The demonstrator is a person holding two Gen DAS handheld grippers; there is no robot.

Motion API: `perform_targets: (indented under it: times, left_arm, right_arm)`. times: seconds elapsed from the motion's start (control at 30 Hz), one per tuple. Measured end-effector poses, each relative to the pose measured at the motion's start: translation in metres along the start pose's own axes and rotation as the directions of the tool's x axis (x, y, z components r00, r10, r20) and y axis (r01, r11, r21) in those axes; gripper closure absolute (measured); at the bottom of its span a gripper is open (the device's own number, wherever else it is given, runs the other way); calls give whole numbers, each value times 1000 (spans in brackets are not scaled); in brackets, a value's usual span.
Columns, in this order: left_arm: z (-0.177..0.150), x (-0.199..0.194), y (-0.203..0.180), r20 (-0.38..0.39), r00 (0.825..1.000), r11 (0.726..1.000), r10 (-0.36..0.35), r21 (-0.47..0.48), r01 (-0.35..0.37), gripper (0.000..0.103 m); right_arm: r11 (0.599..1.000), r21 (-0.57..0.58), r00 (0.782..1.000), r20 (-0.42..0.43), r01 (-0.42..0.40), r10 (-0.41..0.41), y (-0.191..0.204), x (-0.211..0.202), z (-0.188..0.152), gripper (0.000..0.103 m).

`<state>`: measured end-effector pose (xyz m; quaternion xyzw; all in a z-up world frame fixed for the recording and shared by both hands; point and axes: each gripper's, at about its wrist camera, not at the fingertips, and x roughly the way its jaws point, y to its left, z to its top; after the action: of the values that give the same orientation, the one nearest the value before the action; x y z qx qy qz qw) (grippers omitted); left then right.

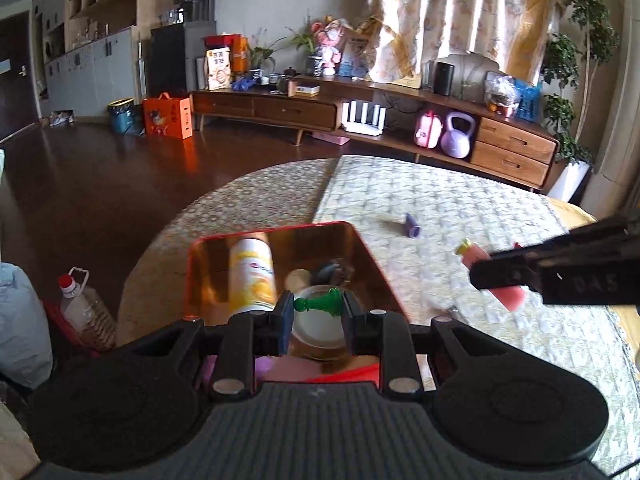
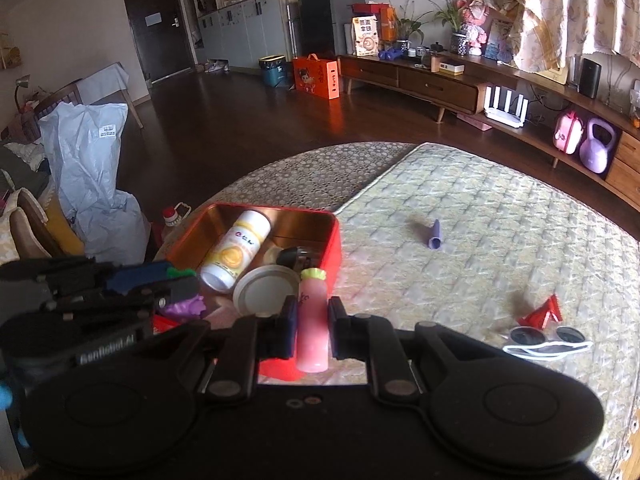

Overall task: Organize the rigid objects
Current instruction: 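Carry the green piece and pink bottle over the red box with both grippers, then lower the green piece and pink bottle into the red box and open both grippers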

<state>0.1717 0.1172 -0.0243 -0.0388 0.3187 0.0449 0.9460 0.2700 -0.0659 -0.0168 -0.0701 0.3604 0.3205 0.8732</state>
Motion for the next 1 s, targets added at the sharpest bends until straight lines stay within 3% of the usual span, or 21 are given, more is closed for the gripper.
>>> perform_targets:
  times: [0.43, 0.7, 1.0]
  left_arm:
    - [38, 49, 60, -61, 997, 999, 40, -31, -42, 78]
    - [43, 100, 71, -142, 988, 997, 64, -25, -68, 78]
    - [38, 126, 67, -174, 980, 995, 95, 4, -96, 78]
  right_arm:
    - [999, -32, 998, -53, -20, 18, 31, 46, 7, 88]
    - [998, -64, 995, -100, -14, 8, 42, 75, 1, 88]
    - [996, -91, 991, -136, -14, 1, 49, 95, -5, 88]
